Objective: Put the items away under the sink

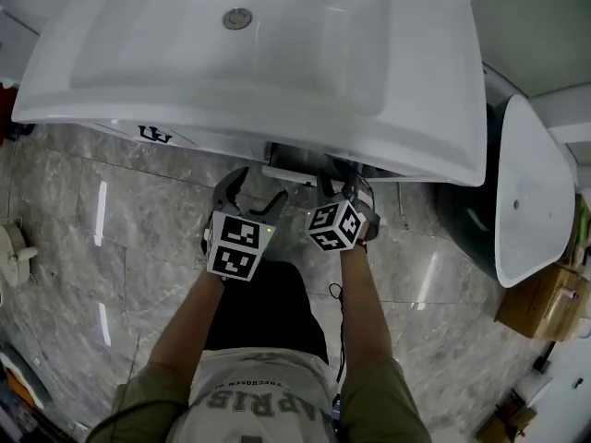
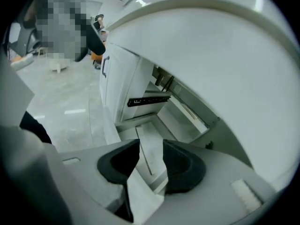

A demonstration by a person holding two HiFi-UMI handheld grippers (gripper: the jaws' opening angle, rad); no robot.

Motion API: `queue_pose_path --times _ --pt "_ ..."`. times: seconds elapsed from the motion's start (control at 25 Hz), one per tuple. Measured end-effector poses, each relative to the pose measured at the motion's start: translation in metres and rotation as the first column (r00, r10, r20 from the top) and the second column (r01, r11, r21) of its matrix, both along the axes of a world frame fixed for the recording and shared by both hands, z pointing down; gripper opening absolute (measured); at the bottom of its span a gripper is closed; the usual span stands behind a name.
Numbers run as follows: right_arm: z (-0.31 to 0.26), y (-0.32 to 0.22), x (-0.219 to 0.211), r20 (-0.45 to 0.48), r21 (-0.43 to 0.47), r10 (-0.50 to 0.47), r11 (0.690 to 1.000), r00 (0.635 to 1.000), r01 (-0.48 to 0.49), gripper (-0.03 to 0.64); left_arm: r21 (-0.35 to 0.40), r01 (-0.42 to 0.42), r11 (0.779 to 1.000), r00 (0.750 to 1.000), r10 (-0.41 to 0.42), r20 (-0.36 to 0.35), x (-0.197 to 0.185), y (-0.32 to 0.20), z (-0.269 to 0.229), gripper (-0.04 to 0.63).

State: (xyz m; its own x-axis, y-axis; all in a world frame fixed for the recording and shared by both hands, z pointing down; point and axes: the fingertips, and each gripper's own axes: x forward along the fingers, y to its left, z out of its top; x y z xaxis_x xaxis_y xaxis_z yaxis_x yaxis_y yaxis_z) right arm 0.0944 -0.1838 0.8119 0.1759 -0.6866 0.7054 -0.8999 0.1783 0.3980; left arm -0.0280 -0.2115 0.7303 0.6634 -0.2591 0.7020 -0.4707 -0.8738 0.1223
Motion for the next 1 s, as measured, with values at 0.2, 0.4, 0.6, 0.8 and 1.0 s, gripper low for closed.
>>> queue_pose_path --times 0.2,0.4,0.6,0.8,1.0 --pt "-0.056 0.03 -0.013 0.118 0.066 0.133 0.988 0.984 -0.142 0.146 0.0 0.014 1.0 1.0 -0.014 -0.021 0.002 0.02 -0.043 0.324" --pt "-0.133 0.055 -0.019 0.196 0.162 0.243 0.947 0.95 -0.276 0.146 0.027 0.029 0.999 0.998 -0.028 -0.057 0.001 0.035 -0.105 0.324" --pt "-0.222 0.076 -0.023 0.257 0.266 0.291 0.895 0.921 -0.357 0.146 0.061 0.068 0.996 0.991 -0.061 -0.115 -0.002 0.045 -0.176 0.324" --pt "-0.311 0.099 -0.026 0.303 0.376 0.303 0.833 0.904 -0.406 0.146 0.123 0.115 0.986 0.976 -0.089 -0.199 -0.005 0.051 -0.249 0.324" --pt "-0.4 0.118 -0.029 0.322 0.527 0.254 0.752 0.912 -0.396 0.146 0.184 0.139 0.973 0.953 -0.081 -0.291 -0.007 0.055 -0.316 0.322"
